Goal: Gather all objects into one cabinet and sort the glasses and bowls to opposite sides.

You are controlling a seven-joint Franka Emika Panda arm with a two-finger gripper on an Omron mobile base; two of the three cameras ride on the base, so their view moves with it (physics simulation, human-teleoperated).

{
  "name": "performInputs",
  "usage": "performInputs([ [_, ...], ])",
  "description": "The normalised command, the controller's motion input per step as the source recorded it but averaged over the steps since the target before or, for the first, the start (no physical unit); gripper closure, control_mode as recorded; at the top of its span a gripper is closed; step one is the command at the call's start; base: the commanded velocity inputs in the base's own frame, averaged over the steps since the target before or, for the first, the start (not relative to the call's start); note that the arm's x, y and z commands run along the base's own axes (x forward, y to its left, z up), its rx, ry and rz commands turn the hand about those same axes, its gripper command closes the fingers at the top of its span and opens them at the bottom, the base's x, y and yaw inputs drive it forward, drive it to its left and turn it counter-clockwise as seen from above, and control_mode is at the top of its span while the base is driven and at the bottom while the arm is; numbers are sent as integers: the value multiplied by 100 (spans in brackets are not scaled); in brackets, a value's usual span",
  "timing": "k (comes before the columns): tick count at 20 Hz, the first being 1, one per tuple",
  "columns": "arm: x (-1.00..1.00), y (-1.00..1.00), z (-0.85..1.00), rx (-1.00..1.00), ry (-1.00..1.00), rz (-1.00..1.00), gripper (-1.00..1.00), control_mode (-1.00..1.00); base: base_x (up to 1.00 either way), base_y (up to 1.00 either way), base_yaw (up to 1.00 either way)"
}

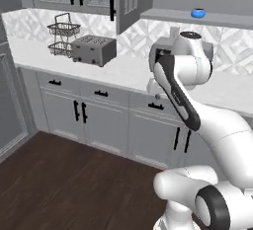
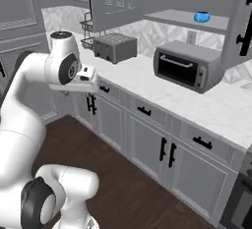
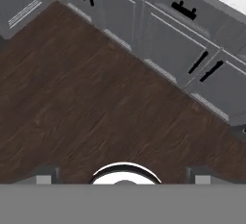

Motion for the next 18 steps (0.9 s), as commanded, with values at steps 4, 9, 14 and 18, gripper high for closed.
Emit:
performInputs([
  [4, 0, 0, 0, 0, 0, 0, -100, 100, 46, 28, -69],
  [9, 0, 0, 0, 0, 0, 0, -100, 100, 62, 35, -63],
  [14, 0, 0, 0, 0, 0, 0, -100, 100, 100, 51, -31],
  [18, 0, 0, 0, 0, 0, 0, -100, 100, 100, 52, -33],
])
